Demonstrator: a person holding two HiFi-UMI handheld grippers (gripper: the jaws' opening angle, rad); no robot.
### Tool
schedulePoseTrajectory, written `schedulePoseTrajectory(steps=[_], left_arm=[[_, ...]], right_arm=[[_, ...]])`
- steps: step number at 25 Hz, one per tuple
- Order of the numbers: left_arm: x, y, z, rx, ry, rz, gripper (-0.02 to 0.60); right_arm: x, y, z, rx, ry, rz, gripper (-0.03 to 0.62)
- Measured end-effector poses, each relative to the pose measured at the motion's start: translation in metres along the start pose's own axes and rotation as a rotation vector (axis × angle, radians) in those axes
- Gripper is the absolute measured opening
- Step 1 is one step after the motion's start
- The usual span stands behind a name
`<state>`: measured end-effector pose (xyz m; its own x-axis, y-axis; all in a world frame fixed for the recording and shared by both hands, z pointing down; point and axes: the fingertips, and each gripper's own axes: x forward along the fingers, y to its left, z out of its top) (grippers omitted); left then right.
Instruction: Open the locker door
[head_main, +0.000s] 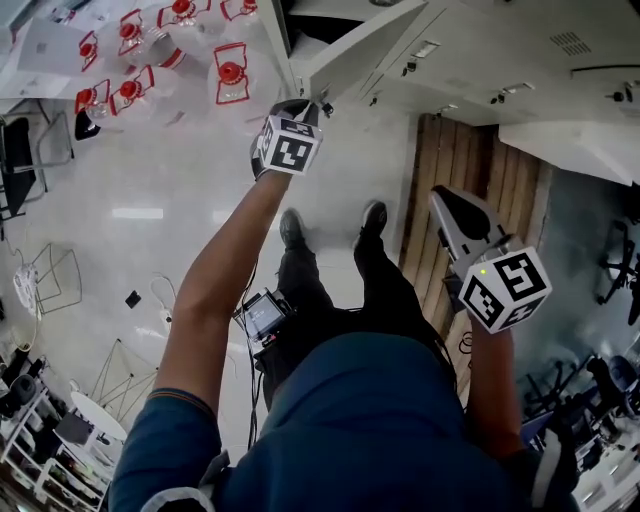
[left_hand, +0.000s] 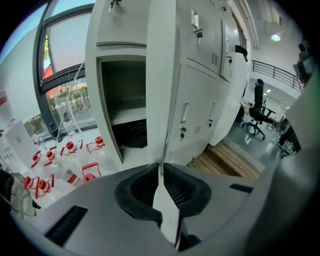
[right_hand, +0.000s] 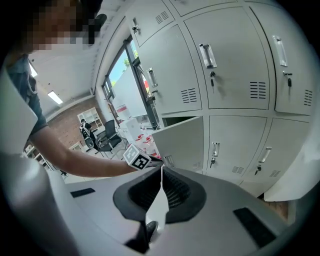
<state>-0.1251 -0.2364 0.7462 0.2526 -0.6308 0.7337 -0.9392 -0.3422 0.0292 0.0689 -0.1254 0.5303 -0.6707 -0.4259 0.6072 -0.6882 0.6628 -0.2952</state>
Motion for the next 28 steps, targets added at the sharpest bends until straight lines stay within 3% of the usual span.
schedulePoseTrajectory(steps=[15,23,28], left_arm=[[-0.01,-0.099,-0.009,0.227,0.097,-0.252,0.025],[-0.061,-0.125,0.026,0.259,0.025,-0.342,0.025],[-0.115,-0.119,0.053,0.305,-0.05,-0.351,0.025]], right_arm=[[-0.039,0.005,0.031,-0.032,-0.051,-0.032,0.037],[-0.064,0.006,0.067,-0.065,-0.106,-0.049,0.037],[-0.074,0.012,0.087,-0.084,-0.138,-0.047,0.037]])
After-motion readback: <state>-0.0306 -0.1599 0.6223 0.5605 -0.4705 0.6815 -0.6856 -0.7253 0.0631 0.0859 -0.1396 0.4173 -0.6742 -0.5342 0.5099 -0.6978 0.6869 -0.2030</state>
